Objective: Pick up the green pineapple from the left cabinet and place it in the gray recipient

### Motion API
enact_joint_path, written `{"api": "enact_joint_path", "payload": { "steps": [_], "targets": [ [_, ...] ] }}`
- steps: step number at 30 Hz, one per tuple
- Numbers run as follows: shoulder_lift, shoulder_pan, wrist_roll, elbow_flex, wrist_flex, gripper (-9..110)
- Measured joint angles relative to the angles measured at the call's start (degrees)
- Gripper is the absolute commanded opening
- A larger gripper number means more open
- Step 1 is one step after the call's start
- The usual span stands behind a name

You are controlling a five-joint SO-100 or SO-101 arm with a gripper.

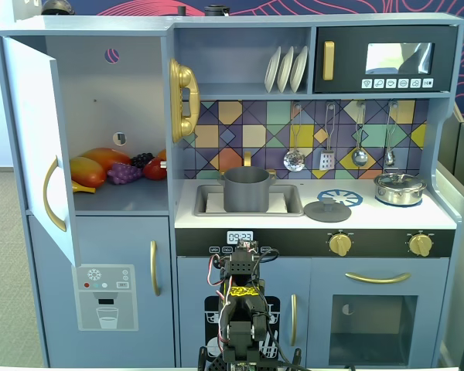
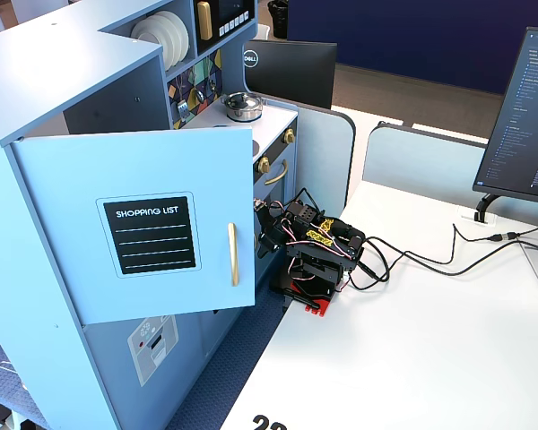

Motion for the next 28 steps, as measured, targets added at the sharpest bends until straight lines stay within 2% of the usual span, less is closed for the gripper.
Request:
{"api": "enact_joint_path", "payload": {
  "steps": [28],
  "targets": [
    [0.0,0.79,-0.44,0.09,0.0,4]
  ]
}}
